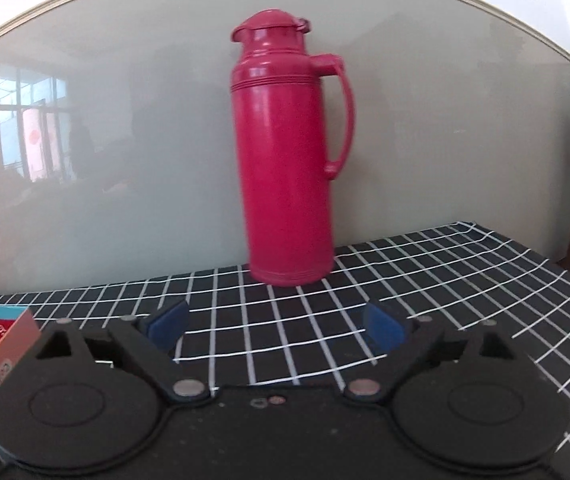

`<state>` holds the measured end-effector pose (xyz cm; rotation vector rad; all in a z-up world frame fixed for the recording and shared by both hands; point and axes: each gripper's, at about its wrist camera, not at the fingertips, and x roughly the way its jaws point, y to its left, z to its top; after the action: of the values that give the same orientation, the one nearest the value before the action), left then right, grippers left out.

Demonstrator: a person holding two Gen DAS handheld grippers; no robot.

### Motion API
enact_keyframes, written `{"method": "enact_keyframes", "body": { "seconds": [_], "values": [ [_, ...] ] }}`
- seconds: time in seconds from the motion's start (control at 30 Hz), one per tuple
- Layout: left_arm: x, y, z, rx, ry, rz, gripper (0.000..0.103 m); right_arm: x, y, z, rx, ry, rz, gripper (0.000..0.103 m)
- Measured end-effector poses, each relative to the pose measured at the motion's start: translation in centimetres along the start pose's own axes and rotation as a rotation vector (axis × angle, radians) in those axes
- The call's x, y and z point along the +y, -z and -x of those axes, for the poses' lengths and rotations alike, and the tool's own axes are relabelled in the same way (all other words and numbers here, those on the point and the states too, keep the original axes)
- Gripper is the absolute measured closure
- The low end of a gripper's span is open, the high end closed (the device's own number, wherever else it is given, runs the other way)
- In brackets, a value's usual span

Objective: Organize fruits
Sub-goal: 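Reach the left tool to an orange cut chunk on the table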

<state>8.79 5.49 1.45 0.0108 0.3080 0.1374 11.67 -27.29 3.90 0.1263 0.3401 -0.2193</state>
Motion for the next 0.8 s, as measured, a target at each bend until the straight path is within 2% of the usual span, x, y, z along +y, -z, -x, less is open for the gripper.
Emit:
{"method": "enact_keyframes", "body": {
  "seconds": [0.17,0.43,0.6,0.67,0.8],
  "values": [
    [-3.6,0.0,0.0,0.001,0.122,-0.04,0.0,-0.8,0.2,0.1,-0.006,0.004,-0.001,0.009],
    [-7.7,0.9,-0.8,0.055,0.217,-0.091,0.0,-1.4,1.0,-0.7,0.005,0.009,0.006,0.009],
    [-9.3,1.6,-2.7,0.134,0.289,-0.131,0.0,-1.7,1.2,-0.6,-0.016,0.003,0.02,0.009],
    [-10.0,2.2,-3.5,0.172,0.339,-0.148,0.0,-2.0,1.6,-1.2,0.005,0.015,0.024,0.009],
    [-10.8,2.4,-3.8,0.176,0.338,-0.16,0.001,-2.5,2.0,-2.2,0.031,0.029,0.016,0.009]
  ]
}}
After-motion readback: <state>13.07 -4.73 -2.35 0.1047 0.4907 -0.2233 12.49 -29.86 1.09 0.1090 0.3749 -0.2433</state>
